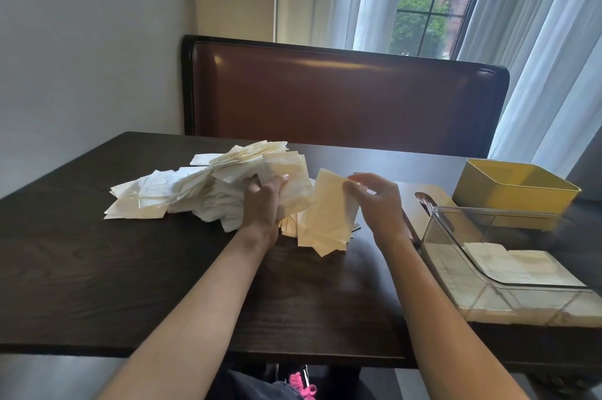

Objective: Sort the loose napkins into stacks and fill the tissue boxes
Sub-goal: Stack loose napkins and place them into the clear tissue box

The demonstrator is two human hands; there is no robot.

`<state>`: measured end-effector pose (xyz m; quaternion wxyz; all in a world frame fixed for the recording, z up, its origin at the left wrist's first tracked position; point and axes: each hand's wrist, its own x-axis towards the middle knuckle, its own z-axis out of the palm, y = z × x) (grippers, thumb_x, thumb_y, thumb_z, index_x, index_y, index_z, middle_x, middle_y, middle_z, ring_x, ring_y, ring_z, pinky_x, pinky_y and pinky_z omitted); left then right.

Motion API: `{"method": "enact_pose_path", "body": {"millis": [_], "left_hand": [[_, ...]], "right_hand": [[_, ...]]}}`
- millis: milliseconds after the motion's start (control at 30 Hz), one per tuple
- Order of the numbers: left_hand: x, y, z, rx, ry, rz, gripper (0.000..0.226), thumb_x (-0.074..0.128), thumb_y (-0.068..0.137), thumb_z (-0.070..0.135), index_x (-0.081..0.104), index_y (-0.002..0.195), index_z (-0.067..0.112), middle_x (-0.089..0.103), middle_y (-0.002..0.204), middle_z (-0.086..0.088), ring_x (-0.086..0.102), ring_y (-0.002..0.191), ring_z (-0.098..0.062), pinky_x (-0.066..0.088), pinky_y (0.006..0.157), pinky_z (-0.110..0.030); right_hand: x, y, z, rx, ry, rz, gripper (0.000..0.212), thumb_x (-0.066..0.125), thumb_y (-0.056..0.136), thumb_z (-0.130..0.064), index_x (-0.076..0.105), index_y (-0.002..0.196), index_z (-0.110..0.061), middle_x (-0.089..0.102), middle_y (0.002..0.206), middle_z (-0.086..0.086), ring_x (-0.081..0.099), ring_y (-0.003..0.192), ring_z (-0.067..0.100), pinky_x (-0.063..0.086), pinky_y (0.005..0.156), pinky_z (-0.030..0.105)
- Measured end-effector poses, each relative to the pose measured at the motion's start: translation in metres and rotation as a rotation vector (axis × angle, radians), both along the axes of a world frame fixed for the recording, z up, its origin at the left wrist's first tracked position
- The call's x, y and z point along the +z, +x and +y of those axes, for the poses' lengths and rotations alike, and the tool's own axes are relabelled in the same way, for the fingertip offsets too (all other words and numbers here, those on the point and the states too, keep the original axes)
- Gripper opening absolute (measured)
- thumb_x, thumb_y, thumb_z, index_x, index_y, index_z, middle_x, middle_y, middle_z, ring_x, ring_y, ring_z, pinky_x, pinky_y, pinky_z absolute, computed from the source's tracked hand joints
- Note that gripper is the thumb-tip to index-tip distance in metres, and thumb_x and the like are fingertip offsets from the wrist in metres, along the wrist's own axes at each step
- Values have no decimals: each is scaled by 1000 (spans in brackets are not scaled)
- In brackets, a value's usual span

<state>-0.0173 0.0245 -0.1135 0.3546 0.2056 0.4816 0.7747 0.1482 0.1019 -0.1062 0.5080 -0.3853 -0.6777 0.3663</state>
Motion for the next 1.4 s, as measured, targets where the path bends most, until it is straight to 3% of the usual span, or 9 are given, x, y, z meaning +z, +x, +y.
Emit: {"method": "enact_pose_path", "body": {"millis": [133, 267, 400, 533, 633, 833, 1033, 1167, 1400], "left_hand": [[-1, 0, 1, -13, -1, 1, 23, 70, 88, 18, 64, 110, 18, 68, 104, -8, 68, 100, -29, 55, 72, -37], [-1, 0, 1, -29, -7, 25, 18, 69, 89, 21, 65, 107, 18, 68, 103, -9, 67, 101, -32, 57, 79, -45], [0, 6, 0, -164, -76, 50, 28, 67, 88, 32, 67, 114, 20, 69, 116, -11, 67, 105, -29, 57, 93, -54], [4, 17, -4, -441, -83, 12, 45, 47, 101, 46, 62, 132, 18, 67, 126, -12, 68, 105, -29, 61, 78, -41], [1, 18, -3, -544, -94, 46, 54, 38, 103, 53, 61, 134, 16, 68, 127, -15, 65, 117, -34, 54, 97, -52], [-5, 17, -4, -534, -104, 233, 32, 60, 100, 22, 57, 129, 12, 68, 123, -18, 69, 109, -33, 56, 93, -54], [-5, 18, -5, -496, -21, 209, 33, 64, 97, 19, 58, 128, 8, 69, 119, -21, 71, 100, -32, 61, 78, -42], [-7, 19, -3, -491, -44, 208, 39, 64, 97, 26, 57, 130, 8, 67, 124, -22, 67, 110, -39, 59, 87, -50], [-8, 18, 1, -466, -121, 196, 71, 62, 84, 68, 59, 132, 15, 68, 127, -13, 66, 117, -31, 51, 102, -53]], "right_hand": [[8, 2, -4, 97, -109, 318, 10, 66, 92, -13, 75, 89, -17, 71, 88, 2, 64, 86, 22, 53, 73, 34], [13, 10, -7, 329, -341, 577, 18, 56, 98, -18, 65, 110, -9, 64, 86, 2, 63, 76, 17, 54, 62, 33], [12, 10, -8, 519, -376, 581, 19, 51, 101, -22, 61, 111, -8, 62, 81, 1, 62, 68, 14, 52, 56, 27], [9, -1, -9, 288, -301, 374, 17, 60, 97, -15, 70, 106, -5, 65, 84, 3, 62, 73, 14, 54, 59, 24], [3, -6, -8, 104, -134, 121, 11, 64, 95, -17, 71, 89, -22, 68, 89, -3, 64, 79, 12, 55, 65, 20], [2, -7, -7, 62, -65, 97, 14, 64, 95, -19, 71, 87, -28, 69, 86, -11, 68, 76, 10, 58, 67, 24], [-5, -7, -1, -69, 60, 46, 13, 70, 91, -22, 79, 98, -16, 69, 80, -21, 69, 81, 15, 60, 72, 29], [-2, -7, -1, -139, 91, 111, 12, 70, 90, -19, 78, 96, -15, 67, 70, -22, 66, 72, -1, 58, 68, 28], [12, 2, -13, 260, -324, 562, 12, 65, 94, -22, 75, 95, -17, 71, 85, -3, 65, 78, 15, 55, 67, 30]]}}
